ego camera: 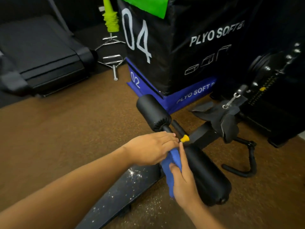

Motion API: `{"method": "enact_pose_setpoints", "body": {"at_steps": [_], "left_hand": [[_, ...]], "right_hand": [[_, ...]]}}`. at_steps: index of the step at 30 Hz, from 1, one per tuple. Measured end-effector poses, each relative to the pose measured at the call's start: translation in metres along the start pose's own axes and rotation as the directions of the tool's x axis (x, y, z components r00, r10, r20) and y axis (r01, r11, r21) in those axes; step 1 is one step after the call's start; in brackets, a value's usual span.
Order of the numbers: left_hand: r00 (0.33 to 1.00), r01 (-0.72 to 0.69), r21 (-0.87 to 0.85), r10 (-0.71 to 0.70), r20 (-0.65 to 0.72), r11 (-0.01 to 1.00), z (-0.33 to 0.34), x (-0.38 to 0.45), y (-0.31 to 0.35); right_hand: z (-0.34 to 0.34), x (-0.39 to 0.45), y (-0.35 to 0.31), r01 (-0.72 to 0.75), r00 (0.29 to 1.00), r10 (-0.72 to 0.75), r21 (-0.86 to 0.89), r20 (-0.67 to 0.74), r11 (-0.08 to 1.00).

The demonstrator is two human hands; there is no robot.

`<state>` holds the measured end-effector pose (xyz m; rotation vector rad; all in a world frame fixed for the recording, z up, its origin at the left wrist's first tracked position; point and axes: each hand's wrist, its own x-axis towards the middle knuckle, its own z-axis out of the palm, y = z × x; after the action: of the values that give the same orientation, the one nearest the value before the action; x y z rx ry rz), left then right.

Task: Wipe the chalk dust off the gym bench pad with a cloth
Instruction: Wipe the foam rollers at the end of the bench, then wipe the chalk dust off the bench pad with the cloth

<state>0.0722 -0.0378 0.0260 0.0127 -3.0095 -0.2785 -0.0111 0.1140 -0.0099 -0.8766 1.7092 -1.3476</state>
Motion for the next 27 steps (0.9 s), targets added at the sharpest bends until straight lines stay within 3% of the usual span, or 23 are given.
{"method": "enact_pose_setpoints", "body": {"at_steps": [4, 7, 10, 13, 21, 24, 27], "left_hand": [[0.992, 0.101, 0.017, -0.099, -0.078, 0.995, 0.008, -0.040, -0.001], [0.940, 0.314, -0.019, -0.314, -0.132, 0.949, 0.026, -0.066, -0.003], [0.799, 0.575, -0.071, -0.578, -0.162, 0.815, 0.048, -0.105, -0.003], [0.627, 0.775, -0.048, -0.776, -0.070, 0.630, 0.077, -0.155, 0.007], [0.214, 0.976, 0.028, -0.971, 0.103, 0.218, 0.163, -0.261, 0.051], [0.135, 0.989, 0.035, -0.983, 0.124, 0.141, 0.187, -0.276, 0.061], [0.114, 0.993, -0.016, -0.990, 0.086, 0.113, 0.203, -0.273, 0.061]], "right_hand": [[0.025, -0.004, 0.008, -0.237, 0.968, 0.216, 0.185, 0.127, 0.954], [0.042, 0.000, 0.025, -0.378, 0.925, 0.340, 0.329, 0.168, 0.865], [0.055, 0.008, 0.035, -0.433, 0.901, 0.396, 0.409, 0.176, 0.803], [0.059, 0.014, 0.052, -0.483, 0.875, 0.444, 0.397, 0.192, 0.780], [0.068, 0.050, 0.082, -0.359, 0.931, 0.330, 0.247, 0.155, 0.900], [0.076, 0.061, 0.094, -0.305, 0.948, 0.280, 0.186, 0.150, 0.934], [0.088, 0.065, 0.103, -0.264, 0.960, 0.243, 0.150, 0.142, 0.953]]}}
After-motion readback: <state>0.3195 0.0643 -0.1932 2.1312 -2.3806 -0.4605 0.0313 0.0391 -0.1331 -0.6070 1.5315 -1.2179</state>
